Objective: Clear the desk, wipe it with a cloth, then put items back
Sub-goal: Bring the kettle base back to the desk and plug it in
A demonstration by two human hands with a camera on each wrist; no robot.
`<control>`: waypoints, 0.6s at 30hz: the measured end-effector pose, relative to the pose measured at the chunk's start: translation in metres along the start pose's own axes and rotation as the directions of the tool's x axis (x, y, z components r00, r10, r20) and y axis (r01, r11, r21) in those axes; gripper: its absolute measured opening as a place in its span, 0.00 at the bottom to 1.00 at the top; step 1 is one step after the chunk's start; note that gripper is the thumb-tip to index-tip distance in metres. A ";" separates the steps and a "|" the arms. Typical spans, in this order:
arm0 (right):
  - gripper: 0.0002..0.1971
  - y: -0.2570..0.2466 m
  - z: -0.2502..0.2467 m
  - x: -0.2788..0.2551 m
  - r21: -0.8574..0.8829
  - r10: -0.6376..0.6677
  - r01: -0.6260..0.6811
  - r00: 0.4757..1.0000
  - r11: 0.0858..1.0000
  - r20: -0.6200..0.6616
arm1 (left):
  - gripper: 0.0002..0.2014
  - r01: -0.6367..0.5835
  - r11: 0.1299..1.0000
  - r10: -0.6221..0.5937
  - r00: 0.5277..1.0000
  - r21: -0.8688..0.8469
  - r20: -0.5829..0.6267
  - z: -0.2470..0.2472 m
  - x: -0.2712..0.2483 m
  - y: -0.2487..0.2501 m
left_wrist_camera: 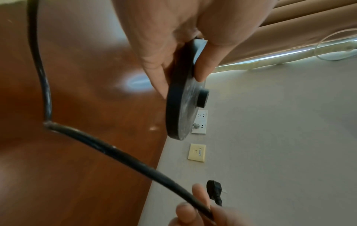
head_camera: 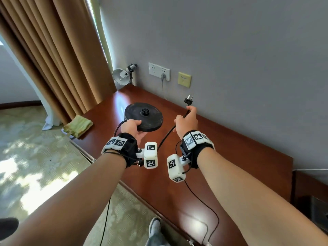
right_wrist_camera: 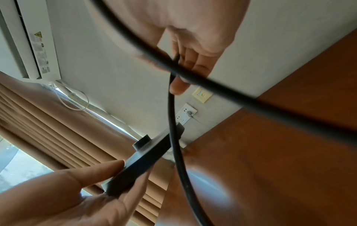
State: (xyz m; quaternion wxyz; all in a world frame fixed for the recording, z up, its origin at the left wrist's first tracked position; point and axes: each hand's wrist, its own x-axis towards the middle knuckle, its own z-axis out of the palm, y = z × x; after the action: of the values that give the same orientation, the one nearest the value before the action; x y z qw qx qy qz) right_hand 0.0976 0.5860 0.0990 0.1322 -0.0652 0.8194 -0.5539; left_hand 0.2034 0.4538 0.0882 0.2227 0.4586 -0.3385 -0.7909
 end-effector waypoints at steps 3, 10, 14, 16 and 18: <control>0.33 -0.001 0.023 0.037 -0.016 0.019 -0.019 1.000 1.000 -0.004 | 0.23 0.017 1.000 -0.017 1.000 -0.002 -0.013 0.011 0.043 0.014; 0.41 -0.013 0.072 0.122 -0.013 0.139 -0.139 0.990 0.990 0.006 | 0.13 0.077 0.997 -0.077 0.997 0.033 0.013 0.046 0.138 0.034; 0.41 -0.020 0.094 0.150 -0.052 0.187 -0.185 0.982 0.981 0.019 | 0.14 0.103 0.992 -0.103 0.995 0.076 -0.005 0.053 0.187 0.048; 0.40 -0.020 0.102 0.161 -0.053 0.211 -0.210 0.977 0.976 0.018 | 0.15 0.139 0.985 -0.139 0.990 0.103 -0.014 0.055 0.210 0.052; 0.39 -0.019 0.111 0.172 -0.056 0.219 -0.217 0.976 0.974 0.017 | 0.16 0.155 0.981 -0.152 0.988 0.120 -0.033 0.054 0.236 0.054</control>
State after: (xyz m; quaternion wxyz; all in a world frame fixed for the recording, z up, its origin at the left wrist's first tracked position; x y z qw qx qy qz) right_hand -0.0358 0.4366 0.0531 0.1998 0.0153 0.8346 -0.5132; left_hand 0.0447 0.2790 0.0108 0.1363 0.5053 -0.3474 -0.7781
